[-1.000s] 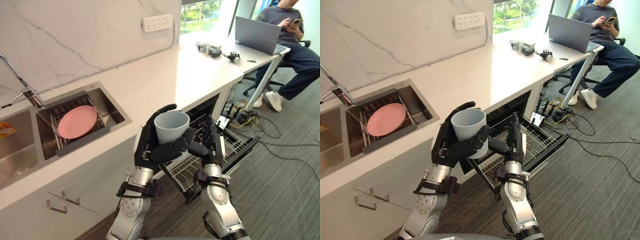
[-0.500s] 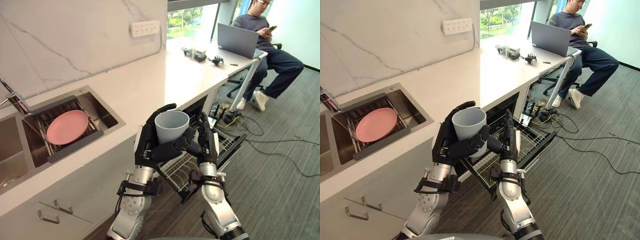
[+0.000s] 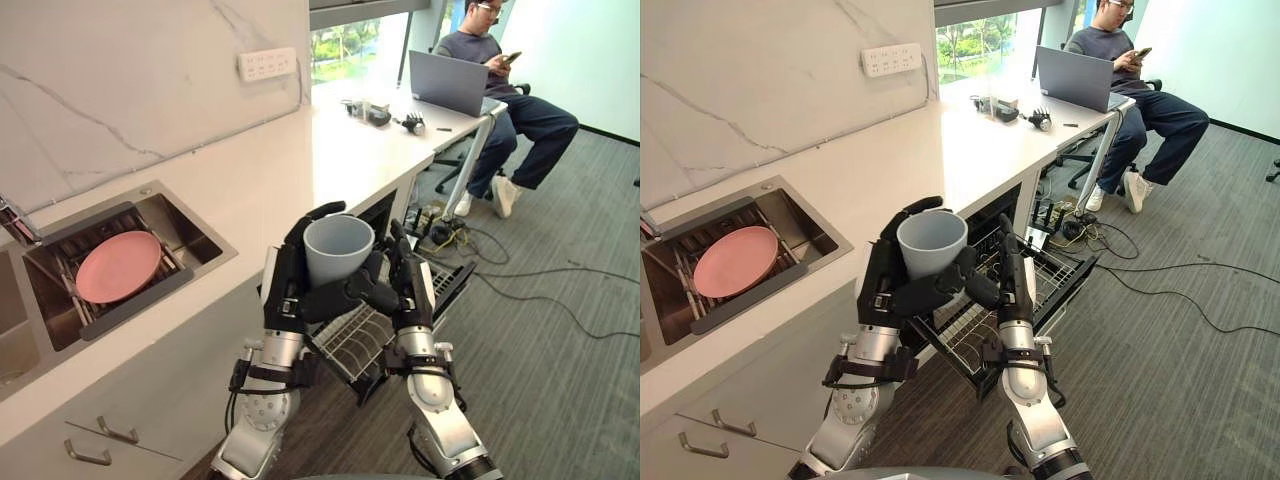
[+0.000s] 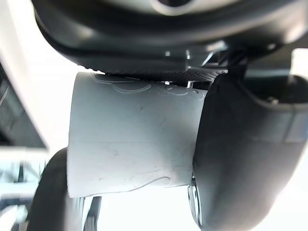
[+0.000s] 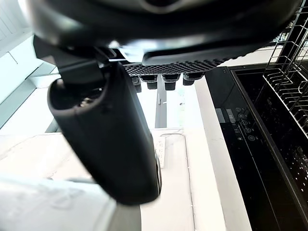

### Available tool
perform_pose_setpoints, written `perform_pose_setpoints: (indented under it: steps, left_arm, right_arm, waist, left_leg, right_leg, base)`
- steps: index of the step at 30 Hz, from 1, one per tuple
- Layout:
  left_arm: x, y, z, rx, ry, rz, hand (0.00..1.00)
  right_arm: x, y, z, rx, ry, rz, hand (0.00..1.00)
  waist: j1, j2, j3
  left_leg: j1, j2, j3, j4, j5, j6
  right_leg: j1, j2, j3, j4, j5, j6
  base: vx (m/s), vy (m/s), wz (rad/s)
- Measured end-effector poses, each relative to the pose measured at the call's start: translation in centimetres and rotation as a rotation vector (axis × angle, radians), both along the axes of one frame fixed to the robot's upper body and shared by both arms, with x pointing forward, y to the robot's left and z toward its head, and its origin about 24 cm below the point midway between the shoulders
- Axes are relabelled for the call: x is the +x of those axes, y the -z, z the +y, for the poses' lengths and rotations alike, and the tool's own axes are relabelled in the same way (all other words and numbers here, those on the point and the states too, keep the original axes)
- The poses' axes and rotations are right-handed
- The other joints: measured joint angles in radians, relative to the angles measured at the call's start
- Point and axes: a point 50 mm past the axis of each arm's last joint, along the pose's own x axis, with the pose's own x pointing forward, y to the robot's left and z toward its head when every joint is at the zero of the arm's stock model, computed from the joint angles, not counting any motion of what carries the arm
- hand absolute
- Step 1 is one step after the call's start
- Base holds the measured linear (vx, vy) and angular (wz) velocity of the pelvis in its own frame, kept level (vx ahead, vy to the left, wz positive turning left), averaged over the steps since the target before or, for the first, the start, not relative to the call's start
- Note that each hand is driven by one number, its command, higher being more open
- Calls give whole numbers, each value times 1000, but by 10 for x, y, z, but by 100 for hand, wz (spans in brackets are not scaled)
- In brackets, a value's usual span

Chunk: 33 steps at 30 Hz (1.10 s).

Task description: Walk over to the sink, pick up the cup, carry it to the dishwasher, place the cup inside the dishwasher, then close the dishwasher door

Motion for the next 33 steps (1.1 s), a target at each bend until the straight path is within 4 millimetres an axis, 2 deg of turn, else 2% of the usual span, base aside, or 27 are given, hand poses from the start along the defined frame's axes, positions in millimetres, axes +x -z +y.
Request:
perform_pose_setpoints:
  steps: [1,3,4,5,7,9,12,17,22,24,27,33]
  left_arm:
    - [2,0,8,10,-36,-1,0]
    - [6,-4,45,28,-203,-15,0]
    - [6,-5,54,32,-247,-20,0]
    - [5,-7,70,37,-321,-29,0]
    - [2,-11,91,45,-421,-44,0]
    - [1,-12,98,43,-464,-49,0]
    - [1,-12,92,85,-463,-55,0]
    - [5,-12,73,186,-408,-73,0]
    - [9,-13,54,199,-346,-83,0]
    - [13,-15,37,233,-275,-95,0]
    - [15,-18,17,260,-185,-116,0]
    - [14,-18,1,317,-129,-136,0]
  right_arm:
    - [-2,-4,-7,5,8,-15,100]
    - [-14,-32,-53,5,67,-128,100]
    - [-16,-41,-69,13,88,-167,100]
    - [-21,-63,-98,15,127,-252,100]
    - [-32,-101,-142,25,202,-410,100]
    - [-33,-123,-158,59,206,-512,100]
    - [-31,-134,-155,104,118,-568,100]
    - [-20,-121,-132,189,-117,-496,100]
    - [-7,-97,-88,329,-328,-355,100]
    - [-4,-85,-62,381,-426,-269,100]
    - [-3,-76,-37,389,-519,-195,100]
    - [-2,-72,-29,364,-520,-144,100]
  waist:
    - [1,0,0]
    - [-2,0,0]
    - [-5,0,0]
    - [-13,0,0]
    - [-23,0,0]
    - [-41,0,0]
    - [-64,1,-1]
    - [-73,2,0]
    - [-69,1,2]
    - [-62,1,7]
    - [-53,0,15]
    - [-47,1,25]
  left_leg:
    - [1,0,0,0,1,1]
    - [12,0,1,0,1,4]
    - [17,0,3,0,0,4]
    - [25,-1,6,0,-3,5]
    - [32,-1,15,0,-10,1]
    - [34,-1,22,1,-14,-3]
    - [33,1,26,1,-13,-5]
    - [27,7,26,9,-11,-5]
    - [20,11,21,15,-11,-3]
    - [18,10,15,16,-11,-2]
    - [18,10,11,15,-12,-2]
    - [18,9,7,16,-12,-2]
  right_leg:
    - [1,0,-1,0,0,0]
    - [11,0,-2,0,0,0]
    - [15,0,-3,0,0,0]
    - [21,-1,-3,0,0,0]
    - [24,-1,-4,0,0,0]
    - [22,-1,-4,0,-1,-1]
    - [17,0,-3,0,-4,-3]
    - [14,6,-3,-4,-5,-6]
    - [16,10,-7,-13,-4,-6]
    - [19,10,-13,-15,-4,-6]
    - [22,9,-18,-16,-4,-6]
    - [26,8,-23,-16,-4,-5]
  base:
    - [0,0,0]
    - [0,0,0]
    - [1,-4,-7]
    - [-11,0,-7]
    - [-27,-1,-14]
    - [-44,-12,-13]
    - [-46,-28,-5]
    - [0,0,0]
    - [12,-17,2]
    - [5,-28,6]
    - [-10,-22,5]
    - [-14,-12,2]
